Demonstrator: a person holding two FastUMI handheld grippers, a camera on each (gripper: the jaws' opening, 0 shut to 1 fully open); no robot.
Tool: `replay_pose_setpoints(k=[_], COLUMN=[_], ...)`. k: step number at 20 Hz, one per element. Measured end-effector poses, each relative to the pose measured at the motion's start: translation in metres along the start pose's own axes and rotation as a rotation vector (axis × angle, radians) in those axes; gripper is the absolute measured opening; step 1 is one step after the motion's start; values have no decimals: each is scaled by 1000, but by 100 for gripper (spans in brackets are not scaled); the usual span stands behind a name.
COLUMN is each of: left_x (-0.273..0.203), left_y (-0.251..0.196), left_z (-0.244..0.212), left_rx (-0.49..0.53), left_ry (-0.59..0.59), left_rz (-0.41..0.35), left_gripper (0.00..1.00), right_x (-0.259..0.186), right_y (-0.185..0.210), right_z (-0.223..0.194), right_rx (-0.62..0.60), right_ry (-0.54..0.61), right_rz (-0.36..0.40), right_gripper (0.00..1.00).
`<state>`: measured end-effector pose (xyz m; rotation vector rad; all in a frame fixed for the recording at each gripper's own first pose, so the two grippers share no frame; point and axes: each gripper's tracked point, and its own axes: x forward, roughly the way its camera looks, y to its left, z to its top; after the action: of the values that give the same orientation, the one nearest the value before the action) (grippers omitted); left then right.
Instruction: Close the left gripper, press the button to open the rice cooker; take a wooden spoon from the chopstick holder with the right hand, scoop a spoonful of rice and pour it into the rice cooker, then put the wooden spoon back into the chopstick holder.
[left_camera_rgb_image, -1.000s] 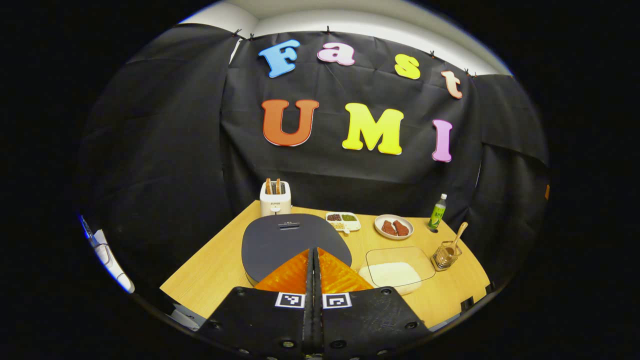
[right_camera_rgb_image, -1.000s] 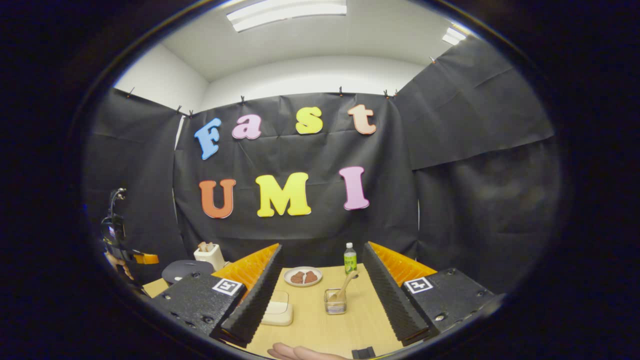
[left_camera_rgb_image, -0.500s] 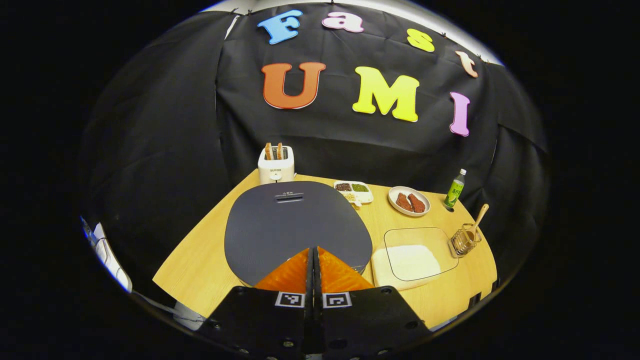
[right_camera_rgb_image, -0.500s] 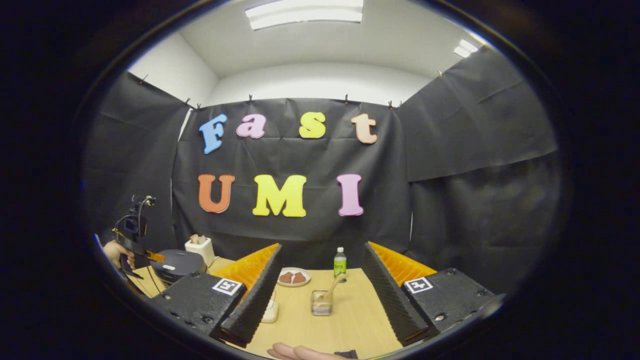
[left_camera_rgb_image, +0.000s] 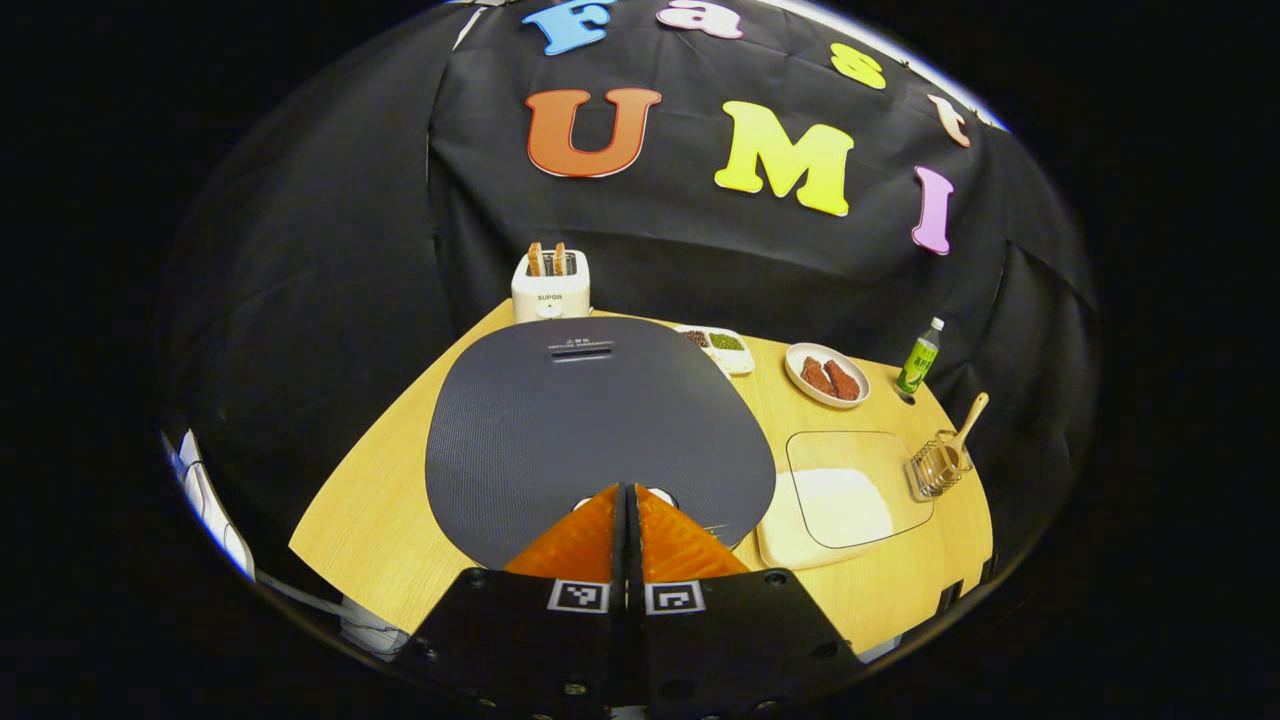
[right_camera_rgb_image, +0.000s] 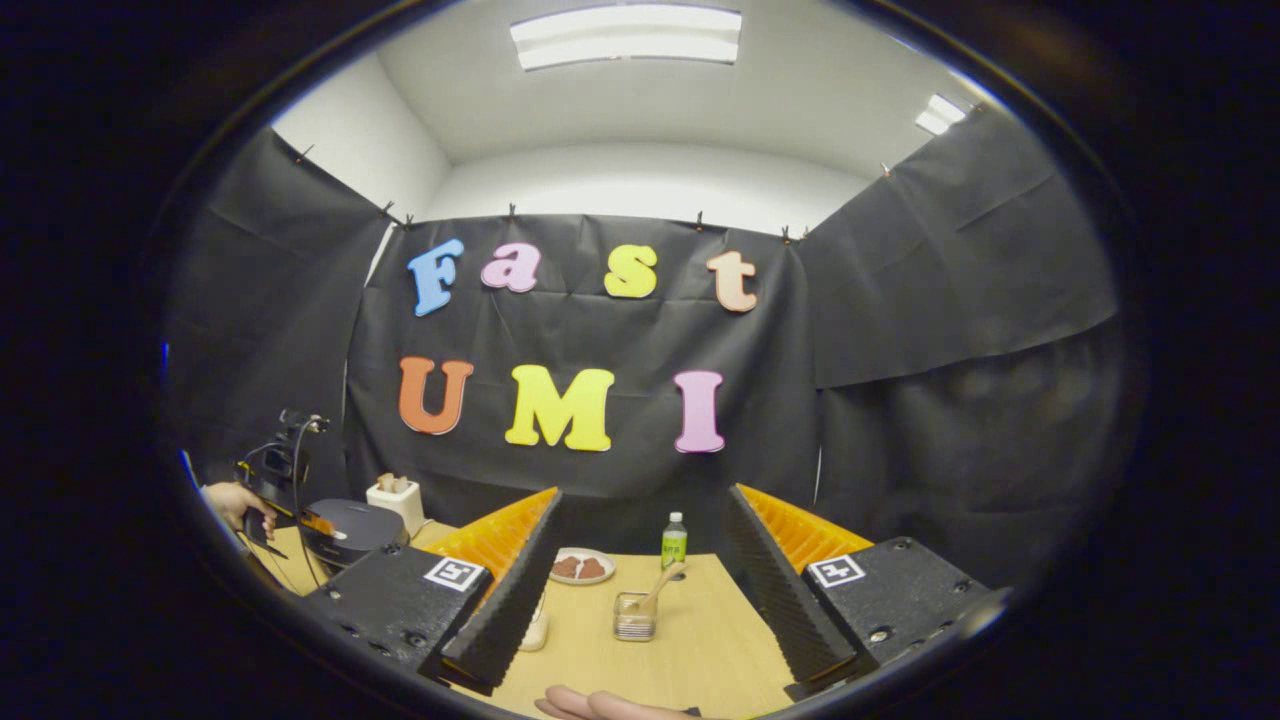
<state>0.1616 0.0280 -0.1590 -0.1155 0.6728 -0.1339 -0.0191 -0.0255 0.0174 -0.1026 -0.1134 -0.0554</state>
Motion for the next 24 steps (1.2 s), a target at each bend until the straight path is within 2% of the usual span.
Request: replay_pose_setpoints(k=[5,8,10,11,13,16,20,23,24], left_x=[-8,-25,-49,-64,-85,-106,-126,-143,-148], left_y=[2,-2,-10,-10,5,-3,-9,-12,-16], left_z=[9,26,45,54,64,68,55,50,47], left_rx=[60,54,15,14,14,35,37,49,48], left_ry=[-65,-161,-237,-285,-347,-413,-444,-485,-497], left_rz=[34,21,-5,-3,79,72,43,39,27], left_gripper=[0,1,12,40,95,94,94,94,94], right_x=[7,14,20,23,28,40,66,92,103], right_y=[5,-4,-8,-10,-11,-16,-26,-23,-30], right_z=[-21,-36,-47,-54,-68,-94,-127,-157,-168], right_rx=[13,14,17,20,26,49,90,159,179], right_ry=[56,97,117,127,151,194,242,284,297], right_rz=[0,-19,-33,-40,-48,-61,-75,-23,-29], right_gripper=[100,100,100,99,100,100,100,99,100])
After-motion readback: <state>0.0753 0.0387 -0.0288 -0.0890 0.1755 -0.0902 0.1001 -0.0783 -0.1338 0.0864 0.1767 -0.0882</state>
